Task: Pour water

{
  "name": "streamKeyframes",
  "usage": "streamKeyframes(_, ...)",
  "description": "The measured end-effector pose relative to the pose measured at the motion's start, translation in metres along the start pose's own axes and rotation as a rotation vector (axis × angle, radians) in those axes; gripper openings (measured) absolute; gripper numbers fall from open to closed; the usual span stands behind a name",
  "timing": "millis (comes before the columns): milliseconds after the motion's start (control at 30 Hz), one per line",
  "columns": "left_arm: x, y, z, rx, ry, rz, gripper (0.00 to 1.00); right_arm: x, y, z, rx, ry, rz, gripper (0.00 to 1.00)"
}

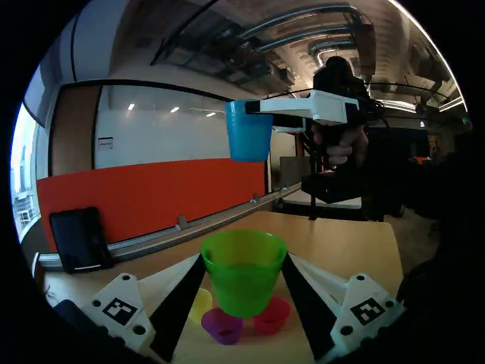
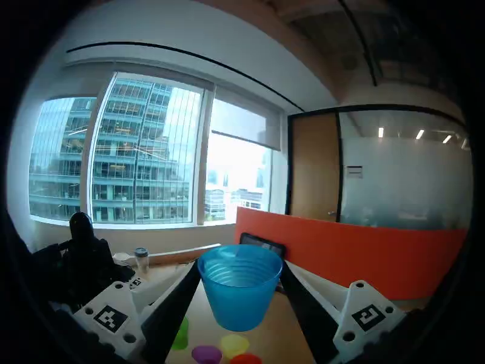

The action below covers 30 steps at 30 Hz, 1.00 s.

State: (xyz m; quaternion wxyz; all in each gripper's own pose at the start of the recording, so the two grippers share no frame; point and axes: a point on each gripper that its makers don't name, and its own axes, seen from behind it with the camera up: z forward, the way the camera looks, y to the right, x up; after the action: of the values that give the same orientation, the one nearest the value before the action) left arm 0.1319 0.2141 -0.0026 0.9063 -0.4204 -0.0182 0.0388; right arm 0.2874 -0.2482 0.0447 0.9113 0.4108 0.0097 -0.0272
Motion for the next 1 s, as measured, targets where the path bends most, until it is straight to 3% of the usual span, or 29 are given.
streamKeyframes(200,-0.003,-0.012,-0.007,0.031,-0.01,0.01,0.86,-0.008,0.015,-0.008,-0.025,-0.004,0.004,0.94)
streamKeyframes(633,-0.026,-0.048,-0.035,0.119,-0.066,0.014,0.86,-0.046,0.062,-0.049,-0.125,-0.055,-0.017,0.94)
streamKeyframes(1000,-0.043,-0.06,-0.042,0.144,-0.108,0.01,0.86,-0.073,0.073,-0.065,-0.137,-0.089,-0.022,0.94)
